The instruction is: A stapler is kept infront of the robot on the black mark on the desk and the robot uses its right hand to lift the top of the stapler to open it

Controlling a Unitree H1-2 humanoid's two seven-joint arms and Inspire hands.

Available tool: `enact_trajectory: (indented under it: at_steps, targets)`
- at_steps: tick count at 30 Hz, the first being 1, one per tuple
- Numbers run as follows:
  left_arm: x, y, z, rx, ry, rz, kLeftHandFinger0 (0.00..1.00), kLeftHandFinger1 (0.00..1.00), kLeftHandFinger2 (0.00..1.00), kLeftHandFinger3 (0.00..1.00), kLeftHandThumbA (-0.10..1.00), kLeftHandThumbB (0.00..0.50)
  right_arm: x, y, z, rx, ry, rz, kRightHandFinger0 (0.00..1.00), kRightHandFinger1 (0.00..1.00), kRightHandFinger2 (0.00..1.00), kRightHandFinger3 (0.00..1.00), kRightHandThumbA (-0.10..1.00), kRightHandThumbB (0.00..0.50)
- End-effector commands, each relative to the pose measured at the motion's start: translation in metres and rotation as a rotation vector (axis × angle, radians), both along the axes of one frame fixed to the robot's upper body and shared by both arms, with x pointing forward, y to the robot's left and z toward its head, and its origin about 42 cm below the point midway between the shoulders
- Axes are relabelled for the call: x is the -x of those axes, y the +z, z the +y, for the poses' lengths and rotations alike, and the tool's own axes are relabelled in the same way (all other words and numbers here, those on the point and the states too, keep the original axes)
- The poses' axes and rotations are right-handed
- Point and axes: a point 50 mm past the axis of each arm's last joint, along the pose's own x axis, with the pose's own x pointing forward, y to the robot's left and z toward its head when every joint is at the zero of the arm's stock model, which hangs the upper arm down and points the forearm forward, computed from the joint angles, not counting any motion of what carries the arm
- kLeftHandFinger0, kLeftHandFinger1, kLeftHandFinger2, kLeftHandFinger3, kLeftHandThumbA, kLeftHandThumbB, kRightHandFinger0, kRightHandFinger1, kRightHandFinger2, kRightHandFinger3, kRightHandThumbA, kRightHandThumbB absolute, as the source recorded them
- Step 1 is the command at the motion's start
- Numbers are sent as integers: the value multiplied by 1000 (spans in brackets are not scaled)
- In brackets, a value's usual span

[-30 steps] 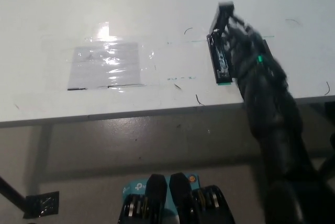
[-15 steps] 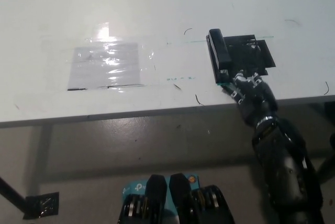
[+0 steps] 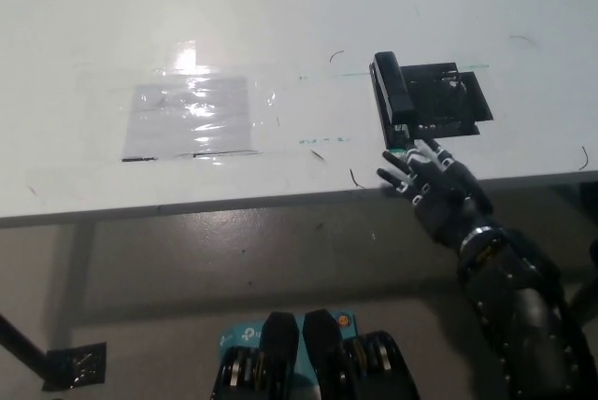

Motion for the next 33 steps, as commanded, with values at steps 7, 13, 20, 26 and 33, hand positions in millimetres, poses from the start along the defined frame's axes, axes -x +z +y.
enact_trajectory:
  at_steps: [7, 13, 20, 26, 33]
  targets:
    - [-5, 16, 11, -51, -7, -47, 541, 598, 732, 885, 341, 177, 31, 28, -65, -3, -71, -145, 526, 553, 657, 894, 406, 0]
    - [-7, 17, 13, -54, -13, -46, 552, 608, 724, 887, 358, 176, 53, 6, -113, 126, -186, -173, 403, 461, 569, 853, 371, 0]
    - [-9, 21, 12, -60, -24, -51, 532, 577, 720, 881, 360, 171, 70, -47, -144, 383, -344, -137, 306, 339, 439, 728, 320, 1]
    - [-14, 20, 12, -59, -14, -49, 573, 610, 735, 892, 353, 156, 62, -80, -153, 463, -409, -88, 180, 230, 344, 606, 378, 29]
    - [-15, 17, 10, -34, -19, -65, 605, 598, 725, 876, 282, 160, 54, -99, -141, 591, -410, -93, 107, 159, 282, 535, 406, 55]
